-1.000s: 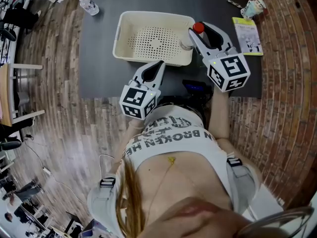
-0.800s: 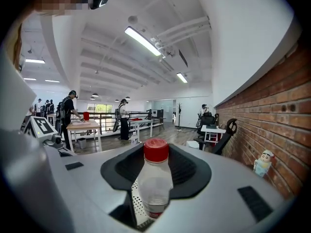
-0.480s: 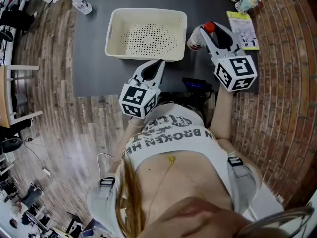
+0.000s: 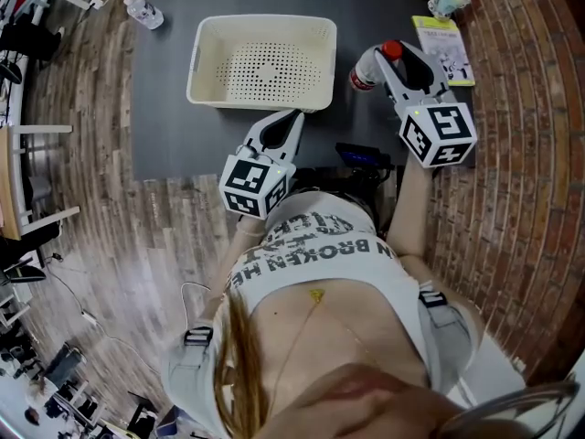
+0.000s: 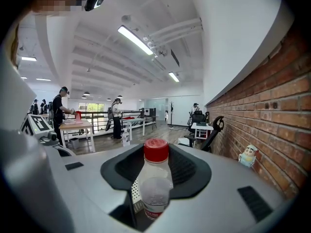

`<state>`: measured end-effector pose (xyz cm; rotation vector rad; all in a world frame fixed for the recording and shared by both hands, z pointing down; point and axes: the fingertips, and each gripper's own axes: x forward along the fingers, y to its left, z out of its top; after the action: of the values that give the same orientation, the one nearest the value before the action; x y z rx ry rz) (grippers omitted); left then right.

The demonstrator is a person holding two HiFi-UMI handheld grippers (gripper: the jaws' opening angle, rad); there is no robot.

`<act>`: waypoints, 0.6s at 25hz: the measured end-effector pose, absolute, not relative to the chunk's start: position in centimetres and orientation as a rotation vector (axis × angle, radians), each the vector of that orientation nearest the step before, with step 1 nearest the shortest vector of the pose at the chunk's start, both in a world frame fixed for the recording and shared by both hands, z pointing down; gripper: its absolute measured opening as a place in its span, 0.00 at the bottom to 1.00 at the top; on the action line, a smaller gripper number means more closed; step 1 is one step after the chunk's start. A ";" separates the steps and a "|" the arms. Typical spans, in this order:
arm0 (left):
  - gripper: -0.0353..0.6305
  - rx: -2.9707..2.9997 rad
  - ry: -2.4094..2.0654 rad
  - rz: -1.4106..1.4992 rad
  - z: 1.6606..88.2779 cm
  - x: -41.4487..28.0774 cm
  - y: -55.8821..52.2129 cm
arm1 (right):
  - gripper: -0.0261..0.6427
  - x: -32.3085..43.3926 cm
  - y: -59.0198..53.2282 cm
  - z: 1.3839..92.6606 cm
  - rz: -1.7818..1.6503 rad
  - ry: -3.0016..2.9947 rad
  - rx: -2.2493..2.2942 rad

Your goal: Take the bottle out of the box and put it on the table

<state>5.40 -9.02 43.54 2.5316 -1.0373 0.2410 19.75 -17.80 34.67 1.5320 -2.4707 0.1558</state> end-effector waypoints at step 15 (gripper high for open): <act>0.06 2.521 -1.044 0.238 43.8 6.2 -8.7 | 0.27 21.0 -17.5 36.1 0.194 -2.462 1.533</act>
<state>6.21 -8.70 43.81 2.5207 -1.0438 0.2381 21.03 -17.47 36.11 1.5329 -2.4623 0.1941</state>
